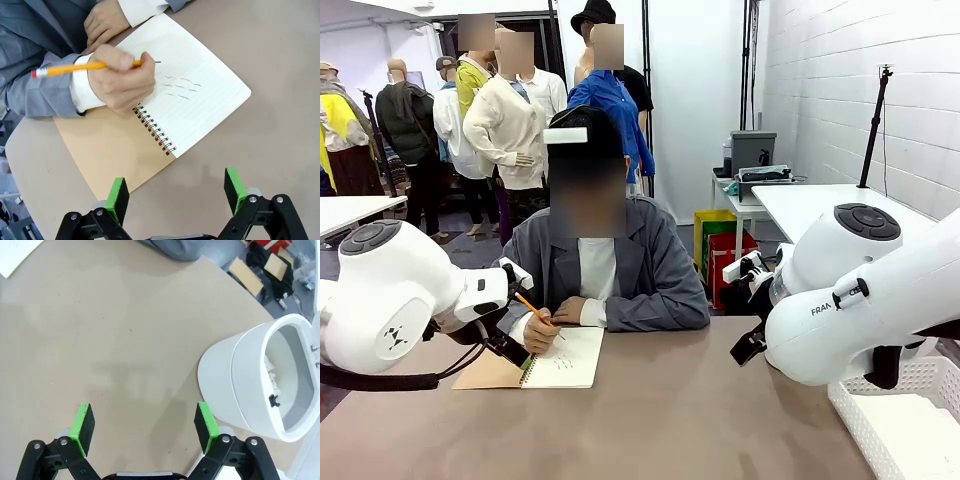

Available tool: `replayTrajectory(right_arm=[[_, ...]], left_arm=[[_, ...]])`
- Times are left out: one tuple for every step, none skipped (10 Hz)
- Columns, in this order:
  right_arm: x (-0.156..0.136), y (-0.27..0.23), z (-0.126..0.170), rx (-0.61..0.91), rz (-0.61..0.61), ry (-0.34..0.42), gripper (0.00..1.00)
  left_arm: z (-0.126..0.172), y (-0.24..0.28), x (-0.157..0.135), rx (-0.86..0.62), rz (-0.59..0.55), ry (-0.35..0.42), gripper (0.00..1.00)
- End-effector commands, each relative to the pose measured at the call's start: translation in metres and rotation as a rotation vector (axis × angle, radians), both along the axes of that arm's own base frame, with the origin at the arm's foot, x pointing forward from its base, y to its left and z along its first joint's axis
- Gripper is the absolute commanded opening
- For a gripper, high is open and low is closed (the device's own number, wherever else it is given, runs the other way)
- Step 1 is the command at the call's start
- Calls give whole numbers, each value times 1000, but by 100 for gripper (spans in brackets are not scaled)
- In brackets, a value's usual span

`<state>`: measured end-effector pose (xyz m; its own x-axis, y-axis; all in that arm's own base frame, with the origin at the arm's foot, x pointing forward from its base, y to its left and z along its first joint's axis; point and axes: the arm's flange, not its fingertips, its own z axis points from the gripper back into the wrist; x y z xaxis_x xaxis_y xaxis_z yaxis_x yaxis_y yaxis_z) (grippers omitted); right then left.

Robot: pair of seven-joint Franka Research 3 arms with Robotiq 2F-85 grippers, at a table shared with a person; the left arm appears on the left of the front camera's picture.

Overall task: Sort the paper based on its condition.
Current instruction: If a person hands you a paper, place it in the Organizing basket , and if it's crumpled, put it in the Trash can.

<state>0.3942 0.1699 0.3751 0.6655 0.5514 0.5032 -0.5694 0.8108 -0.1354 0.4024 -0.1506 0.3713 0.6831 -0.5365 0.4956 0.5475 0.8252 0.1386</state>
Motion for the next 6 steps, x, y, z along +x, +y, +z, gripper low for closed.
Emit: replayTrajectory(right_arm=[[0, 0, 0, 0, 1, -1, 100], [0, 0, 0, 0, 1, -1, 100], [0, 0, 0, 0, 1, -1, 100], [0, 0, 0, 0, 1, -1, 100], [0, 0, 0, 0, 1, -1, 100], [0, 0, 0, 0, 1, -1, 100]], left_arm=[[0, 0, 0, 0, 1, 0, 100], [0, 0, 0, 0, 1, 0, 100], [0, 0, 0, 0, 1, 0, 100], [0, 0, 0, 0, 1, 0, 100], [0, 0, 0, 0, 1, 0, 100], [0, 0, 0, 0, 1, 0, 100]])
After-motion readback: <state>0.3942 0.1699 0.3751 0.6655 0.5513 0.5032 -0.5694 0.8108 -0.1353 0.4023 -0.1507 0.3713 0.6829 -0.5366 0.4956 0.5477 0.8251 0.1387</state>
